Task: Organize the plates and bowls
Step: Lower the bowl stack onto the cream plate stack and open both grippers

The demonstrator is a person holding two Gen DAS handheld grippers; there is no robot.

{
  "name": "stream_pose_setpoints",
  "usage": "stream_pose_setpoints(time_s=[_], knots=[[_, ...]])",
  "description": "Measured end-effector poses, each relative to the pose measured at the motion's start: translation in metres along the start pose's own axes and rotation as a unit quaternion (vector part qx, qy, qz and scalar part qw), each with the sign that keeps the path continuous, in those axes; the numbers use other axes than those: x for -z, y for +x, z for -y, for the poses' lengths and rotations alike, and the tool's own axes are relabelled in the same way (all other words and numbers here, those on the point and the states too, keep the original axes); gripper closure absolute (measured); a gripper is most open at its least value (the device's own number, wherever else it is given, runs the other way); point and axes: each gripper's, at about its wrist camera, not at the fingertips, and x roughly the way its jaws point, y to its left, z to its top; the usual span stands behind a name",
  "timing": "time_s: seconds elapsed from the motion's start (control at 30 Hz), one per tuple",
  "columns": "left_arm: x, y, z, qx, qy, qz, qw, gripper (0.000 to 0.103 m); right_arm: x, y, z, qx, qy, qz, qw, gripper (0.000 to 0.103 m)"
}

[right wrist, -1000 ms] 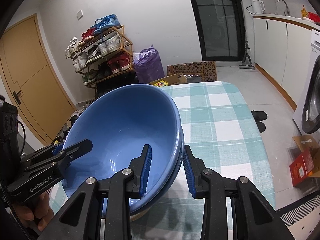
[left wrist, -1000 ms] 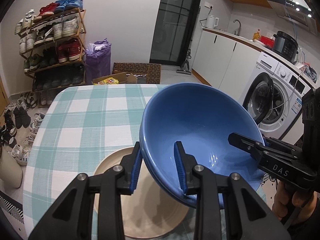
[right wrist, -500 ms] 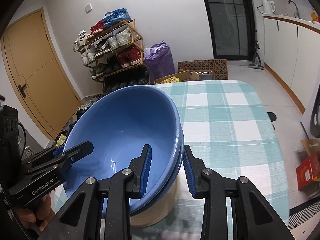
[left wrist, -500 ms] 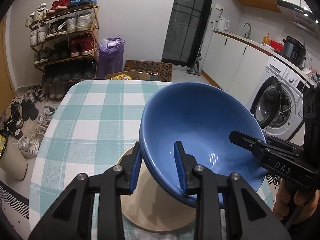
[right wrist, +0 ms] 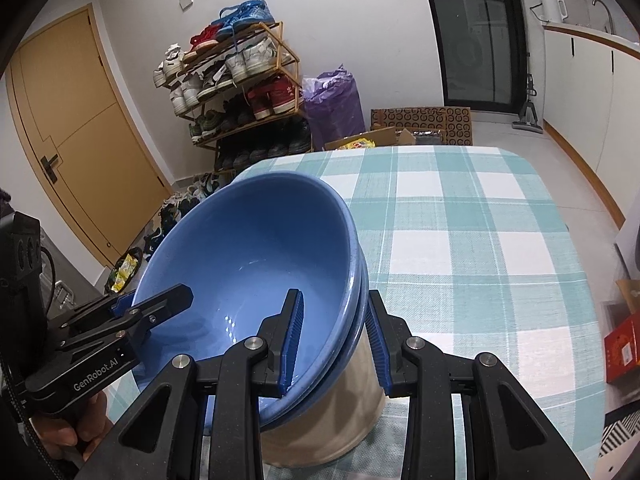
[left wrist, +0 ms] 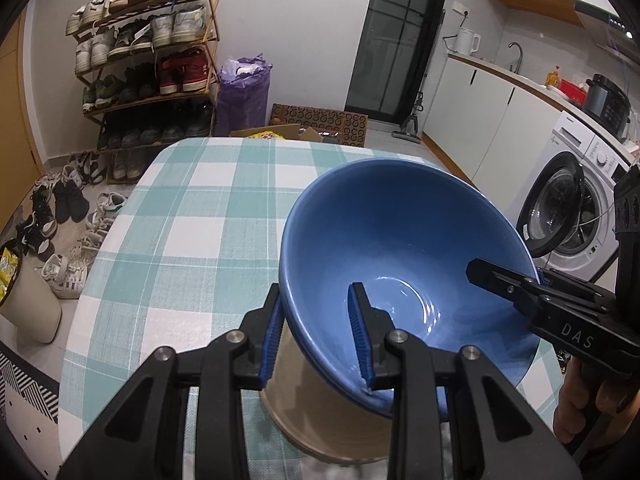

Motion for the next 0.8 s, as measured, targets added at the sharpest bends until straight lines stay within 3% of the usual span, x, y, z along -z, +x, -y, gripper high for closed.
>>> stream_pose_setpoints(time_s=[0.47,0.8], knots=[[0.008,0.026,-0.016,-0.009,-0.012,-0.021,0.9997,0.073,0.006,0.034,0.004,-0.003,0.006,-0.025,1.000,0.070],[0.005,0.032,-0.019,-0.005,-0.011,-0.018,0.9998,0.073,0.002,0.037,0.005,0.000,0.006,-0.016,1.000,0.070]])
